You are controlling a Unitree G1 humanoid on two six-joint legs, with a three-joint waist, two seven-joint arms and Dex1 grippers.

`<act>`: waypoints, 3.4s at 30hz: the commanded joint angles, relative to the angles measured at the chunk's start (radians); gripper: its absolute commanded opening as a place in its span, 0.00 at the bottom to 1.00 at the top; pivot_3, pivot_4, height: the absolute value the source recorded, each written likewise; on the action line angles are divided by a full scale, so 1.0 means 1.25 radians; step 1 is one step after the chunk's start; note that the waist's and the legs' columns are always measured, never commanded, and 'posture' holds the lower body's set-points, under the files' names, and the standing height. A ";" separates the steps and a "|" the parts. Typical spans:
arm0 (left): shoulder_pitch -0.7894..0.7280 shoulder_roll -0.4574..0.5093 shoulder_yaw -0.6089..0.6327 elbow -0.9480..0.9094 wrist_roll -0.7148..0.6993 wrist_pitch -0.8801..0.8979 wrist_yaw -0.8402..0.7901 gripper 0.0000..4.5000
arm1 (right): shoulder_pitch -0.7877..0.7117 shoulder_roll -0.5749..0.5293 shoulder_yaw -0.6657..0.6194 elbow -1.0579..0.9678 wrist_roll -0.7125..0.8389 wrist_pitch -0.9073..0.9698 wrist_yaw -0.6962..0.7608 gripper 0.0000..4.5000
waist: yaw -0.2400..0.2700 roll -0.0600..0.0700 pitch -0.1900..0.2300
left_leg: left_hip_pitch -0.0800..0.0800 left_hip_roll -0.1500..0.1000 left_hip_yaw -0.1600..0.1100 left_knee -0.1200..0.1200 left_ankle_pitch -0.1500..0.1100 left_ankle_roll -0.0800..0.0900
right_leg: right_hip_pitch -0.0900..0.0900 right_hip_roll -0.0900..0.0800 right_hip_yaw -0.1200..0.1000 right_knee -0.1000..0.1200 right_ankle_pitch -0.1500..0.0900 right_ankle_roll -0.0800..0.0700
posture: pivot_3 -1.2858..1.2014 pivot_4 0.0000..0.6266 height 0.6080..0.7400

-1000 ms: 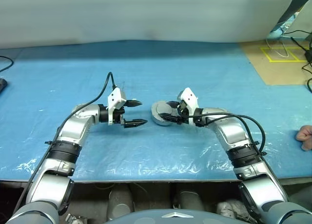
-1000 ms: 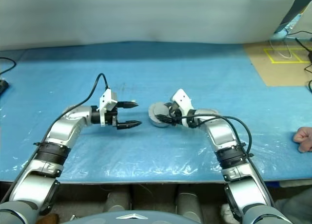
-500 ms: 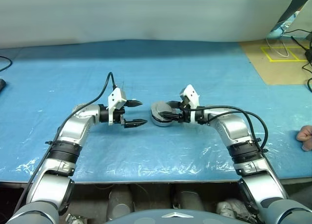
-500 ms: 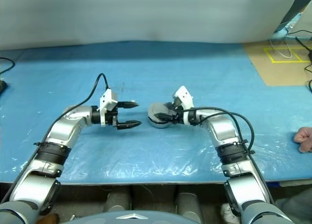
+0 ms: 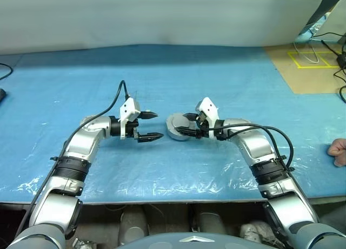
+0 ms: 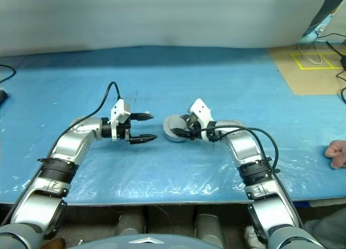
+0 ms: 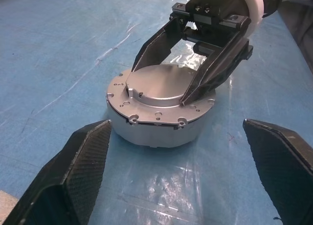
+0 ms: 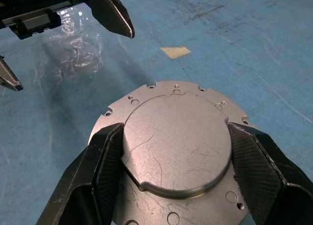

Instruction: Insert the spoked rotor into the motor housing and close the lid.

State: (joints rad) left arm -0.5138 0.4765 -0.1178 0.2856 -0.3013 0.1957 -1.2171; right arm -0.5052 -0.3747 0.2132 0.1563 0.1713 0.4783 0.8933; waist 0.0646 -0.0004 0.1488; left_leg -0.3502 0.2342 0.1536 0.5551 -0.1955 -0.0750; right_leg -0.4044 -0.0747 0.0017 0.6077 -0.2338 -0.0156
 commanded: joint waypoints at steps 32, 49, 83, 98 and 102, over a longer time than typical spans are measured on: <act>-0.012 -0.002 0.004 -0.016 0.001 -0.016 -0.007 1.00 | 0.078 0.025 0.061 0.136 -0.070 0.033 -0.102 0.66 | -0.016 -0.004 -0.004 | 0.006 -0.002 0.000 -0.007 -0.001 0.002 | 0.006 -0.001 0.002 -0.001 -0.003 0.004 | 0.52 0.24 1.00; -0.016 -0.005 0.003 -0.017 0.001 -0.011 -0.006 1.00 | 0.094 -0.011 0.065 0.076 -0.011 0.054 -0.014 0.66 | 0.000 -0.005 -0.006 | 0.004 -0.002 0.000 -0.010 0.000 0.000 | 0.005 -0.001 0.000 -0.007 -0.002 0.000 | 0.52 0.24 1.00; -0.005 0.004 0.002 -0.067 -0.005 0.045 -0.012 1.00 | 0.051 -0.038 0.044 -0.080 0.026 0.050 0.028 0.66 | 0.001 -0.002 -0.004 | 0.000 0.000 0.000 -0.011 -0.002 -0.004 | 0.001 0.001 -0.002 -0.008 -0.001 0.003 | 0.52 0.24 1.00; -0.004 0.001 0.002 -0.071 -0.005 0.045 -0.007 1.00 | 0.051 -0.010 0.051 0.047 -0.032 0.020 -0.037 0.66 | -0.003 -0.003 -0.004 | 0.002 0.000 0.000 -0.007 -0.002 -0.004 | 0.003 0.001 -0.001 -0.002 -0.003 -0.001 | 0.52 0.24 1.00; -0.004 0.000 0.003 -0.070 -0.005 0.044 -0.006 1.00 | 0.061 -0.028 0.079 0.069 -0.060 -0.006 -0.021 0.66 | -0.010 -0.003 -0.004 | 0.003 -0.001 0.000 -0.007 -0.002 -0.003 | 0.004 0.000 0.000 -0.001 -0.003 -0.001 | 0.52 0.24 1.00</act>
State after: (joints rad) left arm -0.5129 0.4711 -0.1194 0.2286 -0.2956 0.2528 -1.2257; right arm -0.4836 -0.3811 0.2578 0.1428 0.1676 0.4385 0.8791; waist 0.0523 -0.0038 0.1438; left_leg -0.3450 0.2328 0.1537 0.5468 -0.1983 -0.0791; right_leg -0.3985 -0.0750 0.0018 0.6061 -0.2375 -0.0175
